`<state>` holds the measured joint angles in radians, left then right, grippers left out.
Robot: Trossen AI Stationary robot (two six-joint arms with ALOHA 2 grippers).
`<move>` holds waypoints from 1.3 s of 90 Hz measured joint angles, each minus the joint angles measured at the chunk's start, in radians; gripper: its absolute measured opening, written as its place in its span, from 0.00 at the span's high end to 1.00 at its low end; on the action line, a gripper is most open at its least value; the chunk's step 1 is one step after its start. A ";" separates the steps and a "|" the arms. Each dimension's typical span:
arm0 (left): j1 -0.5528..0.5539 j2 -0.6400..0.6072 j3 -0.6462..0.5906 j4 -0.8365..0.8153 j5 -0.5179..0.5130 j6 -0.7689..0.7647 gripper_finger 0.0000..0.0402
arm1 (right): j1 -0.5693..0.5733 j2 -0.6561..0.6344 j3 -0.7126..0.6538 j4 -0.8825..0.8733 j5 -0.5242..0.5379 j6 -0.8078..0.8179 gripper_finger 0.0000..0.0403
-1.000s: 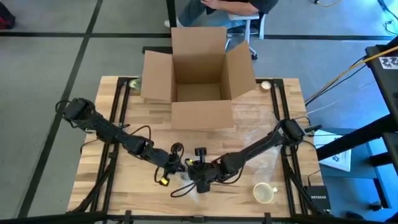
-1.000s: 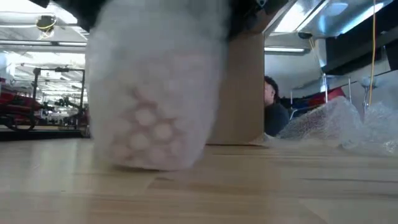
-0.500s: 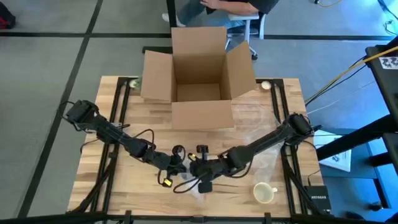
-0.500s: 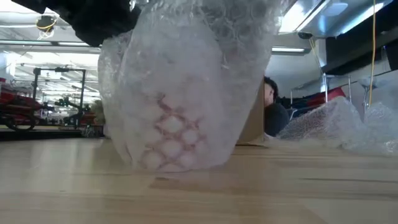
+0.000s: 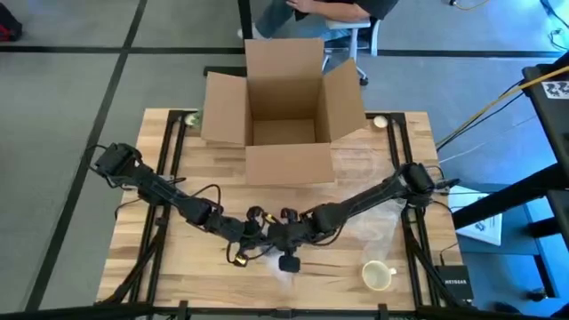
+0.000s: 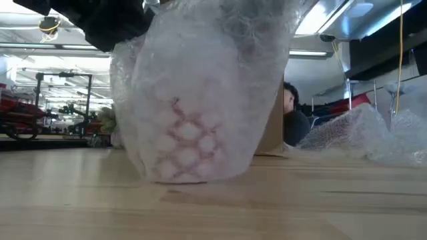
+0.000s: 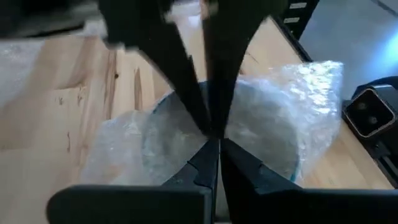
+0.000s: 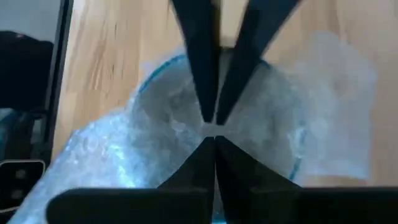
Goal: Wrap mug
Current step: Wrap the red mug with the bubble wrap
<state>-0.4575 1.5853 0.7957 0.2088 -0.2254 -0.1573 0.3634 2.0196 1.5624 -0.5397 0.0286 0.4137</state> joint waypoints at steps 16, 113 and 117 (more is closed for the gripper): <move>-0.017 -0.086 0.016 -0.070 -0.008 0.003 1.00 | -0.006 0.019 0.002 0.032 -0.025 -0.011 1.00; 0.025 -0.059 -0.117 0.183 0.085 -0.068 1.00 | -0.013 0.025 -0.004 0.076 -0.013 -0.108 1.00; 0.022 -0.036 -0.116 0.202 0.082 -0.074 1.00 | -0.015 0.020 -0.004 0.075 -0.014 -0.108 1.00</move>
<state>-0.4357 1.5494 0.6801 0.4105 -0.1429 -0.2312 0.3481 2.0397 1.5583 -0.4643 0.0149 0.3058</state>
